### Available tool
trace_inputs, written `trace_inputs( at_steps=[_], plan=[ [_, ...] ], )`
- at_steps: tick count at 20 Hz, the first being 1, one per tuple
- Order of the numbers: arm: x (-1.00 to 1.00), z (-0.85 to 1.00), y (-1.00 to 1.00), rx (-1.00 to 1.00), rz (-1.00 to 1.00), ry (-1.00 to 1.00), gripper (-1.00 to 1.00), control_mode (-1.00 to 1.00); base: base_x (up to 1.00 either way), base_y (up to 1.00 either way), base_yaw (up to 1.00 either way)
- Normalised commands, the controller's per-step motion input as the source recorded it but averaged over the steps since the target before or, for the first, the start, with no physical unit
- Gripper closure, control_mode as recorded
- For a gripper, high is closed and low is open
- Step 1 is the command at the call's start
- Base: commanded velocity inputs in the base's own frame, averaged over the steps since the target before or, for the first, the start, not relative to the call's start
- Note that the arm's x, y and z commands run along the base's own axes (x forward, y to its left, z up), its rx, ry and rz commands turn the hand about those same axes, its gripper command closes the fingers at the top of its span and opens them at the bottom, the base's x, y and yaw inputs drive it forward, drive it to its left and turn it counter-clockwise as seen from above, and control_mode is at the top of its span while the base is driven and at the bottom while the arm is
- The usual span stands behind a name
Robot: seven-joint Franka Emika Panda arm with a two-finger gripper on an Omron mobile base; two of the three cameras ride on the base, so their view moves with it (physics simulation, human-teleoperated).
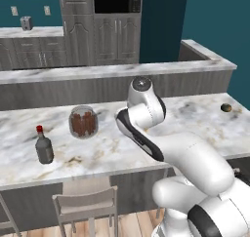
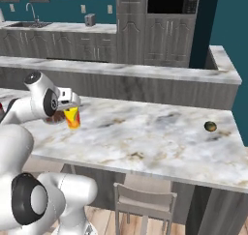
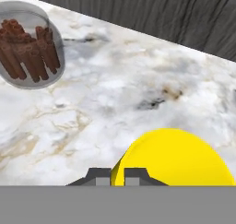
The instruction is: Open the cabinet directly in front. Then move the liquor and the cup to the dining counter with the jar on it.
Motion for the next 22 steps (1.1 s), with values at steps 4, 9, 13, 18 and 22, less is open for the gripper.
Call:
trace_inputs(
  at_steps=[4, 9, 13, 18, 22],
  plan=[
    [0.19, -0.31, 0.00, 0.00, 0.02, -0.01, 1.00, -1.00, 0.00, 0.00, 0.00],
    [0.16, -0.23, 0.02, 0.00, 0.03, -0.02, 1.00, -1.00, 0.00, 0.00, 0.00],
    [0.12, -0.13, 0.14, 0.00, 0.06, 0.00, 1.00, -1.00, 0.00, 0.00, 0.00],
    [0.01, -0.10, 0.07, 0.00, 0.06, 0.00, 1.00, -1.00, 0.00, 0.00, 0.00],
    [0.00, -0.03, 0.00, 0.00, 0.00, -0.04, 1.00, -1.00, 0.00, 0.00, 0.00]
  ],
)
